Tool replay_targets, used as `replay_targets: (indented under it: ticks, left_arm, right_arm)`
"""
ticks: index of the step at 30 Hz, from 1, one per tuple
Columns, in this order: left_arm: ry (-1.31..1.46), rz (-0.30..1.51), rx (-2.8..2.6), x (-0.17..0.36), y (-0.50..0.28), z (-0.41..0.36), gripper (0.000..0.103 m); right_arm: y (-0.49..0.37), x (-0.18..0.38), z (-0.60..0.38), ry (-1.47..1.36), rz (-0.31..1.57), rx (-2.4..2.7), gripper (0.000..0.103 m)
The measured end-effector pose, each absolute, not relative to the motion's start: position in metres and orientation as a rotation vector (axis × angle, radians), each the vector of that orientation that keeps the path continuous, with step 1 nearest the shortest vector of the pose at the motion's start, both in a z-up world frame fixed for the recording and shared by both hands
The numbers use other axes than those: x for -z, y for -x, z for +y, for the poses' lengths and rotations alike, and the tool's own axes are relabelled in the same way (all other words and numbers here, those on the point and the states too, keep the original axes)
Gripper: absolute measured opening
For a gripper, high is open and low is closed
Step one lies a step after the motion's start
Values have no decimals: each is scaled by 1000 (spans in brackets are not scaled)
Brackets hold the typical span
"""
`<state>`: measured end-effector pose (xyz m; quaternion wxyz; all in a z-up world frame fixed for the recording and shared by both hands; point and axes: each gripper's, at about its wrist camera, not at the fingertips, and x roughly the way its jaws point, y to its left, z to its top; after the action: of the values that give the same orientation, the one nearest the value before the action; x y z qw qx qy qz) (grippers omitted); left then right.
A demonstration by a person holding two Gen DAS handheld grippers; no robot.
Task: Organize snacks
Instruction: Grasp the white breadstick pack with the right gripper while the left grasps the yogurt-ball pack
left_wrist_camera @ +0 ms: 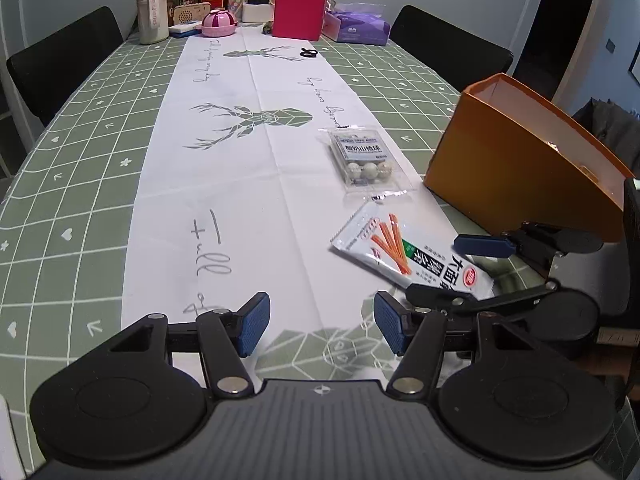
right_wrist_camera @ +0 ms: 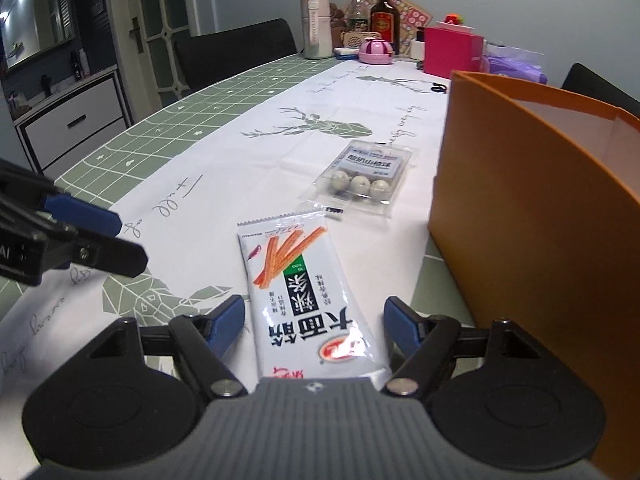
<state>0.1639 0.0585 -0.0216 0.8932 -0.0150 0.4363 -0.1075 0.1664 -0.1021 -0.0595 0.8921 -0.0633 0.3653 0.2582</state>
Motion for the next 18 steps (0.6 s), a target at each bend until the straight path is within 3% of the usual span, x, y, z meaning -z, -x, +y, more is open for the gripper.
replay_targets:
  ticks: [3,5,10,14,18]
  left_arm:
    - [36,899,224,21,-173,57,71]
    - [37,888,227,20,-179,54,71]
    - [14,856,240,17,-201,39,73]
    - [13,819,235,18,-225,22,86]
    - [17,812,247,24,-253,1,86]
  right_arm:
    - [-166,60,-95,184,726,-563,58]
    - [-164,59,-96,189,721,-573,54]
    - [-148,60,-113,176,709,-558,53]
    - [-126,60,-136,158,711,-516,53]
    - [-106,59,-156,142,718,-471,53]
